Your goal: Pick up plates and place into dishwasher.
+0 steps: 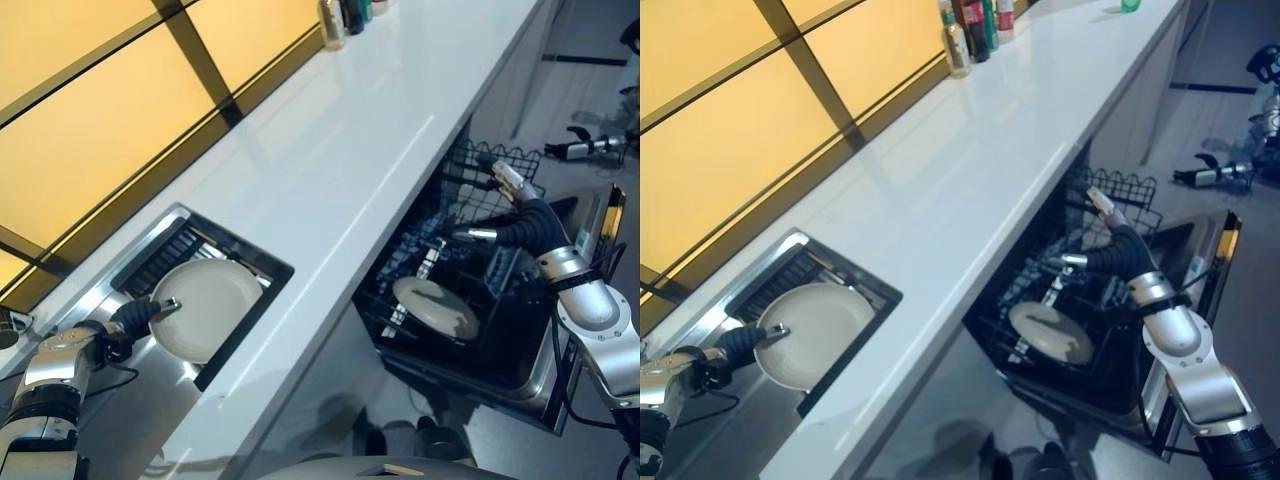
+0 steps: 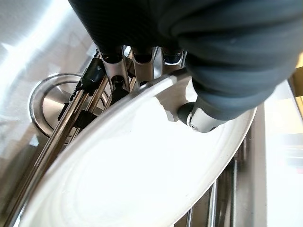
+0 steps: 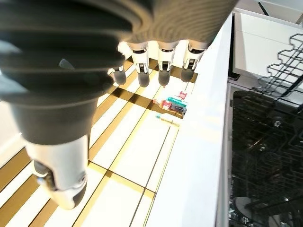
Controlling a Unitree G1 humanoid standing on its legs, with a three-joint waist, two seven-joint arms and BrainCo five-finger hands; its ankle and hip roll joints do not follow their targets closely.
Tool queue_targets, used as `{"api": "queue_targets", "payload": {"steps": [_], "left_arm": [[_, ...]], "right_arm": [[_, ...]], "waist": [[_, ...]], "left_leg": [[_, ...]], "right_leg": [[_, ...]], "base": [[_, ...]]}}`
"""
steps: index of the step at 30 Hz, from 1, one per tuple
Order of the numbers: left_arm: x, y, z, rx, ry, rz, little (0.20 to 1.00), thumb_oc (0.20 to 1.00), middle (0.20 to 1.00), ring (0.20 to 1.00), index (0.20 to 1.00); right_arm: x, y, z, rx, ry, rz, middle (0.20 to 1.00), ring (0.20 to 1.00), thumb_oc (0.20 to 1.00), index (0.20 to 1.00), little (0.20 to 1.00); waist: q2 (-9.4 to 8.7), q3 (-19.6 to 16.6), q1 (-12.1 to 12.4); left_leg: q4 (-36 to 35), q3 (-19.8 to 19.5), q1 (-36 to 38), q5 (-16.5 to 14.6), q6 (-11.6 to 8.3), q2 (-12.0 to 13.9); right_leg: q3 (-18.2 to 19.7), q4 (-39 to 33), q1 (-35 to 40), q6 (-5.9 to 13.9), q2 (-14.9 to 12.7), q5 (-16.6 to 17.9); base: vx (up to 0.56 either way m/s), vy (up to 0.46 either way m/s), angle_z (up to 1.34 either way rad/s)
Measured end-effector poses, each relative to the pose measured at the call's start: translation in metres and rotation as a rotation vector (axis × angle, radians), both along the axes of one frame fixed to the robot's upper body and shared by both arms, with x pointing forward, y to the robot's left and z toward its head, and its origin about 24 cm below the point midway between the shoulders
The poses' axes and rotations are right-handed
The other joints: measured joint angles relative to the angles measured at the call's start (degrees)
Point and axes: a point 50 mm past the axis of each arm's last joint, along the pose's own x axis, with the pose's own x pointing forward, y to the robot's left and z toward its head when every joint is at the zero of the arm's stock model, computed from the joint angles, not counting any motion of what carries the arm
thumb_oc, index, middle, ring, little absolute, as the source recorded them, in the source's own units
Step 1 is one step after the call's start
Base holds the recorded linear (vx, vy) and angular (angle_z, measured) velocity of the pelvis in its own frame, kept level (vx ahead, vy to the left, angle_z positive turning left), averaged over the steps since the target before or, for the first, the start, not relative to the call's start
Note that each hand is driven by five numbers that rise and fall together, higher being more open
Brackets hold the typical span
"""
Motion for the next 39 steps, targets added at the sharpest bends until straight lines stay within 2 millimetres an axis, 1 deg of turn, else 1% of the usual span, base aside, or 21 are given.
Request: {"api": "queue_targets", "payload": {"steps": [4, 7, 9, 12, 14, 16, 17, 18, 20, 22, 25, 28, 30, 32, 36, 37, 38, 39], "left_arm": [[-0.002, -0.001, 0.003, -0.004, -0.036, -0.007, 0.2, 0.2, 0.2, 0.2, 0.2], [-0.002, 0.003, 0.008, 0.03, -0.091, 0.044, 0.2, 0.2, 0.2, 0.2, 0.2], [-0.004, 0.01, 0.011, 0.095, -0.134, 0.122, 0.2, 0.2, 0.2, 0.2, 0.2], [-0.016, 0.03, 0.016, 0.211, -0.191, 0.296, 0.2, 0.2, 0.2, 0.2, 0.2], [-0.022, 0.039, 0.023, 0.283, -0.244, 0.378, 0.2, 0.2, 0.2, 0.2, 0.2], [-0.025, 0.041, 0.03, 0.353, -0.31, 0.439, 0.2, 0.2, 0.2, 0.2, 0.2], [-0.024, 0.039, 0.032, 0.394, -0.335, 0.454, 0.2, 0.2, 0.2, 0.2, 0.2], [-0.022, 0.036, 0.032, 0.424, -0.362, 0.479, 0.2, 0.2, 0.2, 0.2, 0.2], [-0.022, 0.035, 0.035, 0.514, -0.413, 0.585, 0.2, 0.2, 0.2, 0.2, 0.2], [-0.026, 0.043, 0.045, 0.603, -0.467, 0.704, 0.2, 0.2, 0.2, 0.2, 0.2], [-0.034, 0.056, 0.058, 0.699, -0.525, 0.896, 0.2, 0.2, 0.2, 0.2, 0.2], [-0.039, 0.059, 0.062, 0.741, -0.558, 1.005, 0.2, 0.2, 0.2, 0.2, 0.2], [-0.039, 0.054, 0.062, 0.73, -0.605, 1.057, 0.2, 0.2, 0.2, 0.2, 0.2], [-0.034, 0.042, 0.066, 0.689, -0.68, 1.075, 0.2, 0.2, 0.2, 0.2, 0.2], [-0.019, -0.005, 0.096, 0.539, -0.961, 1.013, 0.2, 0.2, 0.2, 0.2, 0.2], [-0.017, -0.017, 0.103, 0.499, -1.03, 0.992, 0.2, 0.2, 0.2, 0.2, 0.2], [-0.015, -0.028, 0.109, 0.483, -1.084, 0.953, 0.2, 0.2, 0.2, 0.2, 0.2], [-0.012, -0.041, 0.114, 0.452, -1.129, 0.909, 0.2, 0.2, 0.2, 0.2, 0.2]], "right_arm": [[0.0, 0.004, -0.005, 0.029, 0.001, -0.003, 1.0, 1.0, 1.0, 1.0, 1.0], [0.0, 0.005, -0.006, 0.05, -0.011, -0.016, 1.0, 1.0, 1.0, 1.0, 1.0], [0.0, 0.006, -0.007, 0.062, -0.016, -0.027, 1.0, 1.0, 1.0, 1.0, 1.0], [-0.001, 0.008, -0.011, 0.091, -0.016, -0.035, 1.0, 1.0, 1.0, 1.0, 1.0], [-0.003, 0.007, -0.016, 0.106, -0.005, -0.051, 1.0, 1.0, 1.0, 1.0, 1.0], [-0.003, 0.007, -0.017, 0.124, -0.01, -0.067, 1.0, 1.0, 1.0, 1.0, 1.0], [-0.003, 0.008, -0.018, 0.137, -0.014, -0.073, 1.0, 1.0, 1.0, 1.0, 1.0], [-0.003, 0.009, -0.019, 0.149, -0.016, -0.079, 1.0, 1.0, 1.0, 1.0, 1.0], [-0.003, 0.013, -0.022, 0.153, -0.009, -0.073, 1.0, 1.0, 1.0, 1.0, 1.0], [-0.004, 0.013, -0.022, 0.165, -0.017, -0.084, 1.0, 1.0, 1.0, 1.0, 1.0], [-0.004, 0.015, -0.024, 0.203, -0.032, -0.101, 1.0, 1.0, 1.0, 1.0, 1.0], [-0.004, 0.02, -0.028, 0.21, -0.019, -0.089, 1.0, 1.0, 1.0, 1.0, 1.0], [-0.004, 0.024, -0.03, 0.218, -0.009, -0.08, 1.0, 1.0, 1.0, 1.0, 1.0], [-0.004, 0.027, -0.033, 0.234, -0.002, -0.075, 1.0, 1.0, 1.0, 1.0, 1.0], [-0.005, 0.034, -0.036, 0.257, 0.003, -0.04, 1.0, 1.0, 1.0, 1.0, 1.0], [-0.005, 0.037, -0.037, 0.265, 0.004, -0.028, 1.0, 1.0, 1.0, 1.0, 1.0], [-0.006, 0.04, -0.038, 0.275, 0.005, -0.016, 1.0, 1.0, 1.0, 1.0, 1.0], [-0.006, 0.045, -0.039, 0.279, 0.014, 0.006, 1.0, 1.0, 1.0, 1.0, 1.0]], "waist": [[-0.87, -0.45, 0.79], [-1.68, -0.57, 1.91], [-2.66, -0.52, 2.31], [-4.37, -0.51, 2.68], [-5.46, -0.83, 3.74], [-6.31, -0.75, 4.17], [-6.59, -0.64, 5.18], [-6.94, -0.67, 5.3], [-7.84, -0.91, 6.51], [-9.0, -1.27, 6.7], [-10.21, -1.96, 6.71], [-10.79, -2.29, 6.77], [-11.0, -2.41, 7.06], [-11.42, -2.63, 8.28], [-12.93, -2.99, 10.13], [-13.24, -2.96, 10.15], [-13.59, -2.99, 10.31], [-13.88, -2.96, 11.22]], "left_leg": [[-0.51, -0.49, 0.69, 0.01, -0.01, 0.16], [-0.8, -0.61, 0.75, 0.02, -0.01, 0.38], [-1.01, -0.87, 0.99, 0.02, -0.01, 0.57], [-1.64, -1.39, 1.34, 0.11, -0.07, 0.95], [-1.68, -1.56, 1.41, 0.04, -0.16, 1.1], [-1.69, -2.44, 1.42, 0.05, -0.14, 1.1], [-1.69, -2.49, 1.45, 0.05, -0.14, 1.18], [-1.69, -2.54, 1.41, 0.05, -0.15, 1.23], [-1.69, -2.81, 1.34, 0.04, -0.16, 1.29], [-1.67, -2.96, 1.1, 0.02, -0.2, 1.28], [-1.66, -3.38, 0.73, 0.02, -0.2, 1.2], [-1.66, -3.57, 0.65, 0.04, -0.17, 1.03], [-1.66, -3.63, 0.65, 0.07, -0.13, 0.94], [-1.66, -3.66, 0.67, 0.08, -0.12, 0.94], [-1.67, -4.37, 0.58, 0.16, -0.22, 0.97], [-1.67, -5.01, 0.51, 0.26, -0.35, 0.88], [-1.67, -5.41, 0.48, 0.32, -0.42, 0.86], [-1.67, -5.69, 0.47, 0.36, -0.48, 0.9]], "right_leg": [[-0.46, -3.3, 2.16, -0.06, 0.14, 1.2], [-0.57, -5.31, 3.01, -0.26, 0.38, 2.24], [-0.88, -6.65, 3.85, -0.37, 0.57, 2.76], [-1.24, -7.77, 4.41, -0.51, 0.93, 3.04], [-1.32, -8.39, 4.86, -0.66, 1.13, 3.19], [-1.32, -8.75, 5.31, -0.67, 1.25, 3.18], [-1.32, -8.76, 5.33, -0.68, 1.33, 3.19], [-1.33, -8.78, 5.32, -0.71, 1.39, 3.21], [-1.52, -9.02, 5.42, -0.75, 1.49, 3.23], [-1.62, -9.44, 5.49, -1.02, 1.53, 3.44], [-1.51, -9.46, 5.43, -1.03, 1.44, 3.43], [-1.4, -9.47, 5.43, -1.04, 1.27, 3.44], [-1.4, -9.47, 5.44, -1.04, 1.17, 3.44], [-1.4, -9.47, 5.45, -0.99, 1.19, 3.41], [-1.7, -9.47, 5.62, -0.88, 1.3, 3.33], [-1.7, -9.47, 5.87, -0.62, 1.26, 3.12], [-1.71, -9.47, 5.96, -0.58, 1.27, 3.07], [-1.85, -9.47, 5.98, -0.58, 1.34, 3.06]], "base": [[-0.06, -0.068, 0.06], [-0.05, -0.07, 0.02], [-0.05, -0.088, 0.06], [-0.05, -0.081, 0.06], [-0.05, -0.093, 0.06], [-0.03, -0.087, 0.17], [-0.02, -0.083, 0.09], [-0.02, -0.073, 0.03], [-0.03, -0.067, 0.04], [-0.03, -0.051, 0.04], [-0.01, -0.04, 0.12], [-0.02, -0.038, 0.04], [-0.03, -0.037, 0.02], [-0.04, -0.053, 0.01], [-0.05, -0.058, 0.09], [-0.06, -0.06, 0.28], [-0.06, -0.06, 0.24], [-0.06, -0.06, 0.15]]}}
